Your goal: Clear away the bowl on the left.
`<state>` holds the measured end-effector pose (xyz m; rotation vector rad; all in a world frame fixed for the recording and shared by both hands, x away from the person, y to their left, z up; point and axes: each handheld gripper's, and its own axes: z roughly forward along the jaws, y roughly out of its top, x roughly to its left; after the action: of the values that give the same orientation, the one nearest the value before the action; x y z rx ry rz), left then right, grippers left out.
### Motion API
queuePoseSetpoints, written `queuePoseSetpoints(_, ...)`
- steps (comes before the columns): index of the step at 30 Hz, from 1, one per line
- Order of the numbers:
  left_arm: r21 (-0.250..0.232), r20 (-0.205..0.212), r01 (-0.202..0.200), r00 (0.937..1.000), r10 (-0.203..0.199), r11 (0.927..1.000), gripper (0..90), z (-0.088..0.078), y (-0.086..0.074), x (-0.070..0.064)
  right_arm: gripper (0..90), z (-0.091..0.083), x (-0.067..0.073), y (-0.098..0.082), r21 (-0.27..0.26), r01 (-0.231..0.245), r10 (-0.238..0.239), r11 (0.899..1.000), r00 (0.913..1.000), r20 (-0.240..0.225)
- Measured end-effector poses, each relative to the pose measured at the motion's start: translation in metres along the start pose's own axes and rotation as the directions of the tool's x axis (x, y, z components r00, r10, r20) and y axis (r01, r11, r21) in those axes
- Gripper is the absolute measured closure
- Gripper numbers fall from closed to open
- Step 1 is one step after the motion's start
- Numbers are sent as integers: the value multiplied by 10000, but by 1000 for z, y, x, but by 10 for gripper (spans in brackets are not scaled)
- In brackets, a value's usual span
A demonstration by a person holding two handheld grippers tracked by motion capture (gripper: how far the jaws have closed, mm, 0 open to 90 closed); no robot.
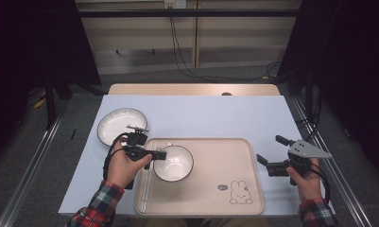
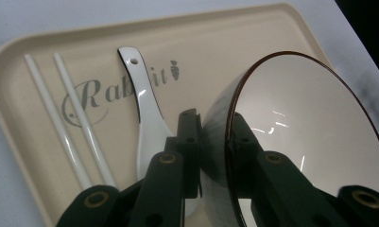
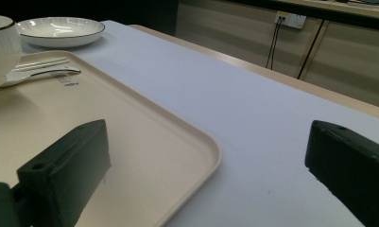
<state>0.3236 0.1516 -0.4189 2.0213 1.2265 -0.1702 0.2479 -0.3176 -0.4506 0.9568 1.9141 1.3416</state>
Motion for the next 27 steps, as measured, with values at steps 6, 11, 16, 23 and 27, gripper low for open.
queuePoseSetpoints(6,118,125,-110,9999,108,9999,791,4,-5,-5,2,0,0,0,-1,6,-6,10000,10000,-31)
queuePoseSetpoints(11,157,318,-140,9994,134,9998,791,6,-9,-9,2,0,0,0,5,2,-2,10000,10000,-23)
queuePoseSetpoints(16,266,358,-134,9993,124,9996,791,10,-15,-12,2,0,0,0,24,15,-15,10000,10000,-27)
queuePoseSetpoints(23,467,443,-263,9987,242,9986,790,12,-23,-14,2,1,1,0,36,22,-22,10000,10000,-3)
queuePoseSetpoints(27,517,455,-386,9983,362,9979,790,13,-25,-14,2,1,1,0,48,13,-13,10000,10000,2)
